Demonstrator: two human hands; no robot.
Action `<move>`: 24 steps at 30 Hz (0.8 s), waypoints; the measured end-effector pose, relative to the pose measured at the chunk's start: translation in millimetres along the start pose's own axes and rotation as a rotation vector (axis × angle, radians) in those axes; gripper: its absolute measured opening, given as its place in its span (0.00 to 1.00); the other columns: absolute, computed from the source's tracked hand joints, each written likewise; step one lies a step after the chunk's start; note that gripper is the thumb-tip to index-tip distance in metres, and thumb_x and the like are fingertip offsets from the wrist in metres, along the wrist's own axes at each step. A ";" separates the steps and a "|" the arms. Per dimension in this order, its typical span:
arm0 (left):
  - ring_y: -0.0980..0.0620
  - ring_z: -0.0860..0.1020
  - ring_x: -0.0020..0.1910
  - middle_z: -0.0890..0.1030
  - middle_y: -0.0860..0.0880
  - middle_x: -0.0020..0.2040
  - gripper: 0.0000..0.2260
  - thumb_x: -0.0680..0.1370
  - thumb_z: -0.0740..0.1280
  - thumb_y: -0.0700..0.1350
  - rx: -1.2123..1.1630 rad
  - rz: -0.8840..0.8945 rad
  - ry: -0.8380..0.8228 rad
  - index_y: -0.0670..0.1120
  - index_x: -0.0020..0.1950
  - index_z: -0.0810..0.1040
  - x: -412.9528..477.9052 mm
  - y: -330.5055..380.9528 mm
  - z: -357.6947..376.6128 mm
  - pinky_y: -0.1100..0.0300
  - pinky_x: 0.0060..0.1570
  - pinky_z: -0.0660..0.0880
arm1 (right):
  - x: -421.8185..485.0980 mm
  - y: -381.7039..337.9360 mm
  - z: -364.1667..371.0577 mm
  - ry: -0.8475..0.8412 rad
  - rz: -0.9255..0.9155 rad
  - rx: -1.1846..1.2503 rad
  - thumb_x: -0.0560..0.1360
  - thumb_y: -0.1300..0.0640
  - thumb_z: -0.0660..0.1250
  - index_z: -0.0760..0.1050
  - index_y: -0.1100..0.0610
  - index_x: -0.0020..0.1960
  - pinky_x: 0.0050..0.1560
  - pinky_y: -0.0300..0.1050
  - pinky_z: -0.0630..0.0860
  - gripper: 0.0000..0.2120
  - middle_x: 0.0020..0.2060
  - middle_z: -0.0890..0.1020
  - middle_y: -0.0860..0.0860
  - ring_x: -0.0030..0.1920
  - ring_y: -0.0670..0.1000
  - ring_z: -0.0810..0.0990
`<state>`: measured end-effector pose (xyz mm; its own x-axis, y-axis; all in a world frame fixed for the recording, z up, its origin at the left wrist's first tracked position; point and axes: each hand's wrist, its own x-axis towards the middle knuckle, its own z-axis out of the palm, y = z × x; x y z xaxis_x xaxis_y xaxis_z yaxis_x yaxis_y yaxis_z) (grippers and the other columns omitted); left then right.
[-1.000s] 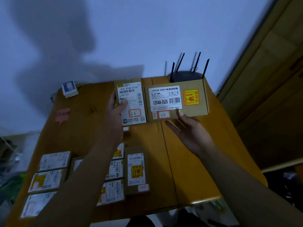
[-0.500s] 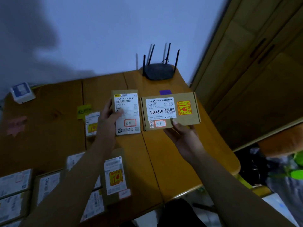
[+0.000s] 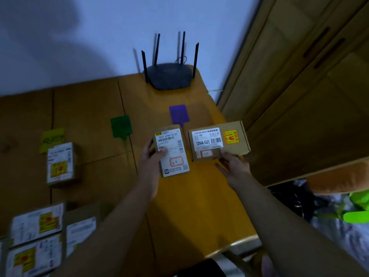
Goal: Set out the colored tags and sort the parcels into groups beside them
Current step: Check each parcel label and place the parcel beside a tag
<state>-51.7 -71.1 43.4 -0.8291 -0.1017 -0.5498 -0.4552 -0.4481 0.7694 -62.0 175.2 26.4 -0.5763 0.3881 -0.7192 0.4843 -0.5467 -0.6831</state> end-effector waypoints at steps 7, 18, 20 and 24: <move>0.49 0.88 0.46 0.88 0.55 0.52 0.29 0.76 0.74 0.37 0.077 -0.021 0.113 0.57 0.73 0.73 39.1 -25.8 34.2 0.52 0.37 0.84 | 86.6 -28.2 38.3 0.038 0.054 -0.072 0.72 0.65 0.80 0.72 0.64 0.65 0.61 0.59 0.83 0.26 0.62 0.82 0.63 0.59 0.61 0.84; 0.51 0.88 0.50 0.83 0.50 0.65 0.29 0.78 0.72 0.39 0.145 -0.018 0.107 0.55 0.77 0.70 43.9 -45.2 34.9 0.57 0.38 0.84 | 124.3 -38.1 60.7 0.052 0.050 -0.360 0.73 0.63 0.79 0.77 0.62 0.63 0.52 0.57 0.86 0.21 0.58 0.84 0.61 0.55 0.61 0.86; 0.51 0.88 0.50 0.83 0.50 0.65 0.29 0.79 0.72 0.39 0.142 -0.035 0.101 0.55 0.77 0.70 42.5 -48.8 36.7 0.56 0.38 0.84 | 123.7 -38.7 58.3 0.076 0.041 -0.400 0.71 0.61 0.81 0.77 0.61 0.63 0.49 0.59 0.87 0.23 0.57 0.85 0.60 0.49 0.59 0.87; 0.48 0.87 0.51 0.82 0.50 0.66 0.29 0.78 0.72 0.38 0.127 -0.057 0.076 0.55 0.77 0.70 39.3 -50.0 48.5 0.53 0.41 0.85 | 105.2 -35.6 50.9 0.141 -0.044 -0.519 0.69 0.47 0.82 0.70 0.53 0.61 0.39 0.53 0.87 0.28 0.47 0.80 0.53 0.43 0.54 0.86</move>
<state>-77.2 -9.6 -0.9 -0.7757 -0.1483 -0.6134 -0.5425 -0.3397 0.7683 -173.4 197.7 -18.5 -0.5272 0.5175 -0.6740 0.7436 -0.1028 -0.6606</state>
